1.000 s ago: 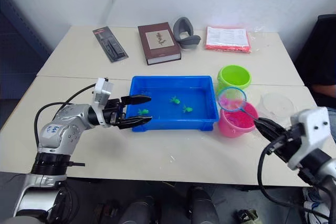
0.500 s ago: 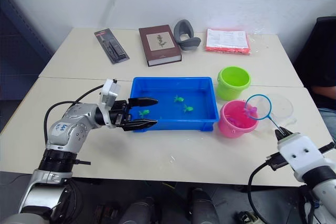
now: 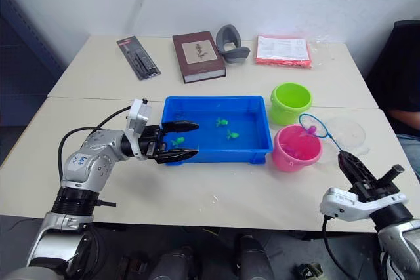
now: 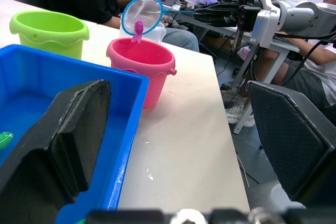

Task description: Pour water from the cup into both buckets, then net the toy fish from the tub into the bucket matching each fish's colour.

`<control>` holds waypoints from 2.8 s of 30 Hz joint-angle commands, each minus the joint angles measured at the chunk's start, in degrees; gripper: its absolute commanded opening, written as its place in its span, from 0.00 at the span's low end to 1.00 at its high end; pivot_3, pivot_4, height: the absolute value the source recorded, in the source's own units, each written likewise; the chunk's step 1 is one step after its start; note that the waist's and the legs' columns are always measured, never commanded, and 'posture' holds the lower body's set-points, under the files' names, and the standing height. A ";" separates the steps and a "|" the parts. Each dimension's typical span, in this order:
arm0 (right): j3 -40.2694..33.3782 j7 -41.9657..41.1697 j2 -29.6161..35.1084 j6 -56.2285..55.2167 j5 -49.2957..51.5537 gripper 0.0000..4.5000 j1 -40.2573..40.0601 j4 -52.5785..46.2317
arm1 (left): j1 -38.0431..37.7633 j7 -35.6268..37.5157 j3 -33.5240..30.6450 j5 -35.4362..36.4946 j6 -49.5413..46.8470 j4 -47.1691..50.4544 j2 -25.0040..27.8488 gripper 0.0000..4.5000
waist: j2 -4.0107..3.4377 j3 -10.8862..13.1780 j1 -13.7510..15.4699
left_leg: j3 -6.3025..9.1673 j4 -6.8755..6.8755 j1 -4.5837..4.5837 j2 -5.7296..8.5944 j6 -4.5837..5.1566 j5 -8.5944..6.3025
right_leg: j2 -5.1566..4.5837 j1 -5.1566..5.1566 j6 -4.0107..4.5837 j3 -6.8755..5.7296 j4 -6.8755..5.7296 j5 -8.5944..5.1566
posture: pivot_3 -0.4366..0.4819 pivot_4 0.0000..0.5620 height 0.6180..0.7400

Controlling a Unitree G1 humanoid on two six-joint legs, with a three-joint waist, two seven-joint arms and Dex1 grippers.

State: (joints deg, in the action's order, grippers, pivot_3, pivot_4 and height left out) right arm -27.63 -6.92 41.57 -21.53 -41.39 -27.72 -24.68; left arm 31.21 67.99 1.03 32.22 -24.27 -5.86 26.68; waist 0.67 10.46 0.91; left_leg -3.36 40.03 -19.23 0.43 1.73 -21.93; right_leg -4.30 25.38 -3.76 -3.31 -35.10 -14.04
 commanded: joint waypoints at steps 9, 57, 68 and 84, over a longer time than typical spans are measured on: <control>-2.31 -2.26 -1.81 -1.48 4.87 0.00 -0.67 -1.54 | 0.32 -0.87 -1.12 0.12 1.37 0.28 -0.03 0.99 | 0.00 0.00 0.14 | -0.01 0.00 -0.01 0.00 0.01 0.00 | -0.01 0.00 0.00 0.00 0.01 0.00 | 0.48 0.27 1.00; 19.61 -33.05 -21.51 89.61 54.19 0.00 58.65 -2.97 | -6.32 -2.19 -7.40 -3.74 9.21 -1.90 6.35 0.99 | -0.03 0.01 -0.84 | 0.80 0.21 -0.88 -0.07 0.01 -0.01 | -0.22 0.26 0.00 -0.97 0.10 0.04 | 0.48 0.27 1.00; 0.55 -30.83 -20.28 99.51 64.48 0.00 56.40 -13.68 | -3.89 -3.15 -8.58 -1.34 6.74 -1.35 5.17 0.99 | -0.05 0.02 -0.99 | 0.90 0.20 -0.95 -0.04 0.01 -0.01 | -0.22 0.30 0.00 -1.04 0.09 0.04 | 0.48 0.27 1.00; -2.73 -19.23 -9.50 73.58 55.77 0.00 46.75 -1.56 | 7.84 -8.26 -4.11 -3.13 1.82 -2.83 0.07 0.99 | -0.07 0.01 -1.12 | 0.64 0.13 -0.78 0.03 -0.03 0.07 | -0.11 0.28 -0.05 -0.79 -0.02 0.06 | 0.48 0.27 1.00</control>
State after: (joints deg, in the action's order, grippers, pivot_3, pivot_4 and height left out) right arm -29.82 -27.62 31.67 55.43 15.07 18.41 -26.27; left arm 38.03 59.58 -3.00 28.99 -22.51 -9.37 26.79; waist 0.61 10.47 -0.22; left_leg -2.73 40.14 -20.00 0.45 1.68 -21.85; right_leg -4.41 25.66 -3.81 -4.09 -35.12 -13.98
